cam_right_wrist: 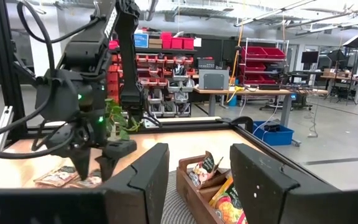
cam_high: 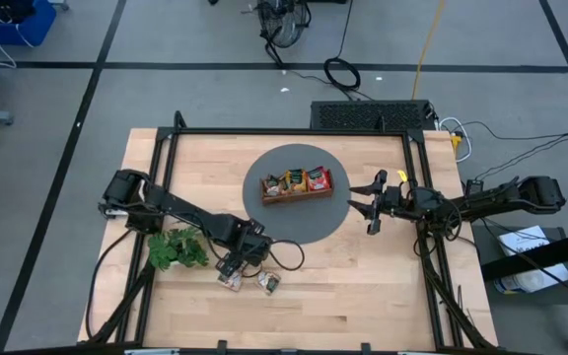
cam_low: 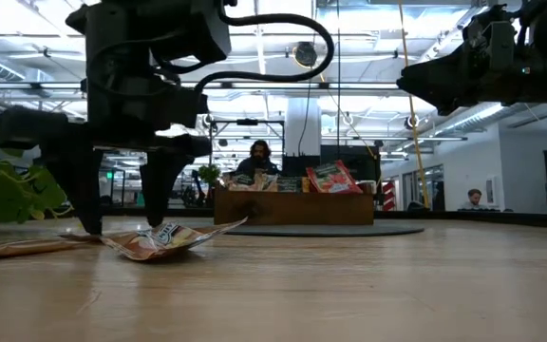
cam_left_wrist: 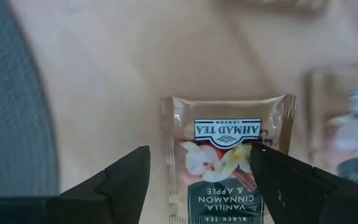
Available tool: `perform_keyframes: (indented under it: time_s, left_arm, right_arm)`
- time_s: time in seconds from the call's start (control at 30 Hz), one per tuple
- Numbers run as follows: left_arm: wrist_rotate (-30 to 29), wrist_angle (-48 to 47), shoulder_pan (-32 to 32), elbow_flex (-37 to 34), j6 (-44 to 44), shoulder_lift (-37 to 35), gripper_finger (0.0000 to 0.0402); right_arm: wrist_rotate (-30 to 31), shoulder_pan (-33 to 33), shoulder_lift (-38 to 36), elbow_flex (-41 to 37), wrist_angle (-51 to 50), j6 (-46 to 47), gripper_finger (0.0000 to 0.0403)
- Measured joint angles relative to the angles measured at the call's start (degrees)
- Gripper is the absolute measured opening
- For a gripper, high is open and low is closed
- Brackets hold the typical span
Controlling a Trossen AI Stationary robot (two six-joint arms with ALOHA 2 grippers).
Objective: Pick & Place Tea
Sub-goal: Put the brown tea bag into the left section of the wooden organizer
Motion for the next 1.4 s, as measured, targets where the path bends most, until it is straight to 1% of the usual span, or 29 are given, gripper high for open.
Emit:
perform_keyframes:
  time_s: [0.1, 0.2, 0.4, 0.5, 0.67, 0.83, 1.03, 1.07, 1.23, 1.3, 1.4]
  left_arm:
    - [5.87, 0.85, 0.47, -0.02, 0.12, 0.1, 0.0278]
    - [9.01, 0.66, 0.85, -0.12, 0.51, 0.11, 0.0278]
    - [10.68, -0.76, 2.76, -0.13, 0.35, 0.2, 0.0277]
    - [10.8, -0.7, 3.47, -0.13, 0.13, 0.2, 0.0265]
    - [8.78, -0.23, 3.56, -0.17, 0.13, 0.24, 0.0204]
    - [7.3, 0.06, 3.58, -0.2, 0.75, 0.26, 0.0127]
    - [3.15, 2.55, 3.6, -0.28, 1.78, 0.31, 0.002]
    - [2.87, 2.56, 3.69, -0.28, 1.67, 0.31, 0.001]
    - [2.47, 1.99, 3.69, 0.01, 2.02, 0.07, 0.0004]
    - [1.1, -0.55, 3.67, 0.51, 1.56, -1.0, 0.001]
    - [-1.87, -4.69, 3.73, 3.5, -5.24, -2.73, 0.0032]
  right_arm:
    - [-0.01, 0.0, 0.02, 0.0, -0.03, 0.0, 0.0155]
    - [-0.01, -0.02, 0.02, 0.0, -0.06, 0.0, 0.0155]
    - [-0.01, -0.02, 0.02, 0.01, -0.03, 0.0, 0.0155]
    - [0.0, -0.01, 0.02, 0.01, -0.07, 0.0, 0.0155]
    - [-0.01, -0.02, 0.02, -0.01, -0.02, 0.0, 0.0155]
    - [-0.01, -0.01, 0.02, -0.01, -0.04, 0.0, 0.0155]
    - [0.0, -0.01, 0.02, 0.0, -0.04, -0.01, 0.0155]
    - [-0.01, -0.02, 0.02, 0.01, -0.04, 0.0, 0.0155]
    - [0.0, -0.01, 0.02, 0.0, -0.04, 0.0, 0.0155]
    - [0.0, -0.02, 0.02, 0.0, -0.04, 0.0, 0.0155]
    - [-0.01, 0.0, 0.02, 0.01, -0.04, 0.0, 0.0155]
